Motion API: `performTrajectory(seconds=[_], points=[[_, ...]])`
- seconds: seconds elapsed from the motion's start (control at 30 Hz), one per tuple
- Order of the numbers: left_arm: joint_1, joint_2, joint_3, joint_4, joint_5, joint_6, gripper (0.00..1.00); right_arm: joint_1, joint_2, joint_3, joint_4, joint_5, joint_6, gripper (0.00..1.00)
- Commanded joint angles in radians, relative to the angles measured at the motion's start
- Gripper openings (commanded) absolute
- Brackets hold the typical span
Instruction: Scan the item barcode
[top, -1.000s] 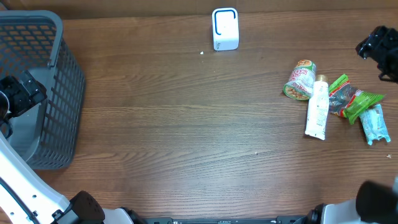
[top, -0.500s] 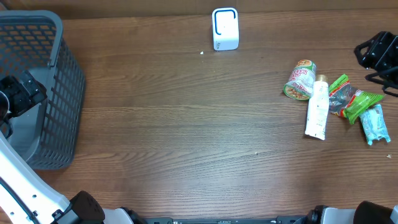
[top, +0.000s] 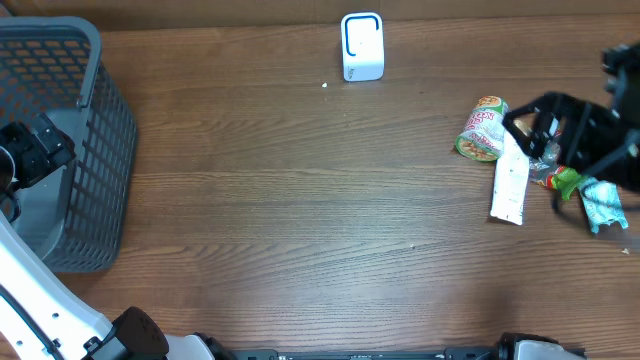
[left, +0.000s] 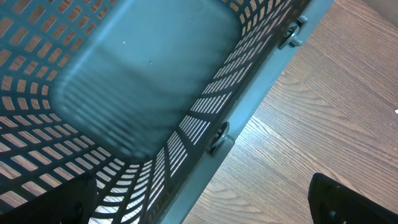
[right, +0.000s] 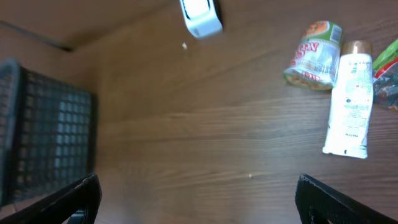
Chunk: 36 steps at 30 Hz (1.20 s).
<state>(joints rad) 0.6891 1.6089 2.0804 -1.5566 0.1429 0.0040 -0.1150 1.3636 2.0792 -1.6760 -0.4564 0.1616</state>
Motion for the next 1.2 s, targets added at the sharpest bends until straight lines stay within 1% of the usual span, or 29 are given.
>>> performTrajectory(seconds=[0.0,0.1,0.23,0.37,0.47,0.53,0.6,0.73,0.9,1.07,1.17], points=[[0.002,0.000,0.002,0.001,0.005,0.016,1.00,0.005,-0.082,0.015,0.024,0.052,0.035,1.00],[0.002,0.000,0.002,0.001,0.005,0.016,1.00,0.005,-0.117,0.015,0.028,0.193,-0.047,1.00],[0.002,0.000,0.002,0.001,0.005,0.016,1.00,0.005,-0.146,0.014,0.064,0.406,-0.060,1.00],[0.002,0.000,0.002,0.001,0.005,0.016,1.00,0.005,-0.147,-0.001,0.080,0.455,-0.075,1.00],[0.002,0.000,0.002,0.001,0.005,0.016,1.00,0.026,-0.184,-0.103,0.167,0.455,-0.089,1.00],[0.002,0.000,0.002,0.001,0.005,0.016,1.00,0.066,-0.230,-0.219,0.278,0.456,-0.101,1.00],[0.002,0.000,0.002,0.001,0.005,0.016,0.99,0.113,-0.299,-0.383,0.446,0.456,-0.134,1.00],[0.002,0.000,0.002,0.001,0.005,0.016,1.00,0.185,-0.463,-0.754,0.815,0.455,-0.137,1.00],[0.002,0.000,0.002,0.001,0.005,0.016,1.00,0.234,-0.690,-1.192,1.169,0.455,-0.141,1.00],[0.002,0.000,0.002,0.001,0.005,0.016,1.00,0.247,-0.907,-1.532,1.402,0.455,-0.143,1.00],[0.002,0.000,0.002,0.001,0.005,0.016,1.00,0.251,-1.036,-1.700,1.480,0.455,-0.143,1.00]])
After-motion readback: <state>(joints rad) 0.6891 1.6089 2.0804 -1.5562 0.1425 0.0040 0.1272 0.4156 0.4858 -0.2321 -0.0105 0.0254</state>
